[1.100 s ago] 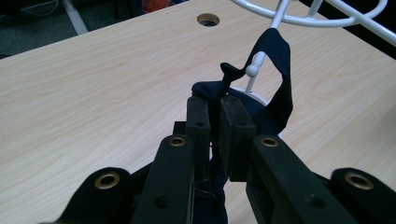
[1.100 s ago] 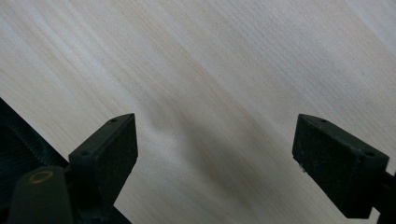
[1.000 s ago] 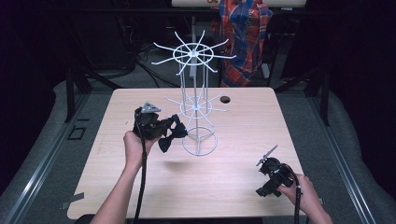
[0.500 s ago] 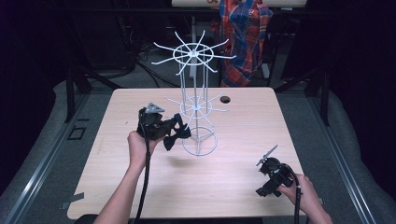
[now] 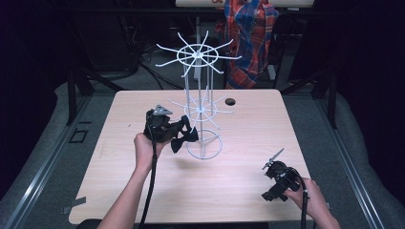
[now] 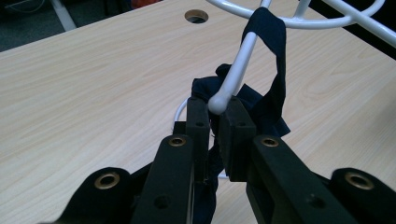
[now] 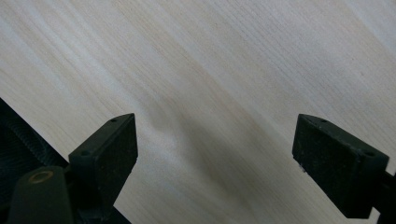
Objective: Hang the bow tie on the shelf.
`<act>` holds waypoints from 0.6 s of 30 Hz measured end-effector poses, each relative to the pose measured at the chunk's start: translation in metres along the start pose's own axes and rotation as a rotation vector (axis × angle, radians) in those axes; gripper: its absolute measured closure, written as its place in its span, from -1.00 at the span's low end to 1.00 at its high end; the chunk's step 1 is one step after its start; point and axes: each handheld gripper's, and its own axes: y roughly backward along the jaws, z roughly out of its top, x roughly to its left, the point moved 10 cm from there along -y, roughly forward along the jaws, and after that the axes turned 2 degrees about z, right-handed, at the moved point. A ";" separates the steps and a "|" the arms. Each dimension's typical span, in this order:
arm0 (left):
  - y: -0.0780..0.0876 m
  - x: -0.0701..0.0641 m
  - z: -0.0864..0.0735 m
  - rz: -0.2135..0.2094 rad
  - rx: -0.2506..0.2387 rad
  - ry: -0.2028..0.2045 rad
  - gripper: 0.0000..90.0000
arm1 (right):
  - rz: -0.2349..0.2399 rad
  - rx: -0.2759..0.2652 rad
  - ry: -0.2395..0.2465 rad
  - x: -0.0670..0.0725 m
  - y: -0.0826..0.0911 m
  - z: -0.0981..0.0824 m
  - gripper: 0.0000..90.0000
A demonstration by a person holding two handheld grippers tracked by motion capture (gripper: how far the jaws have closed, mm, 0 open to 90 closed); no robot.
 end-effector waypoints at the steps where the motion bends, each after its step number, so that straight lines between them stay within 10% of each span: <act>1: 0.000 0.001 0.000 0.004 0.000 0.002 0.84 | 0.000 0.000 0.000 0.000 0.000 0.000 -0.69; 18: -0.002 0.002 -0.005 0.000 0.012 0.025 0.48 | -0.002 -0.008 0.003 0.000 0.000 0.001 -0.69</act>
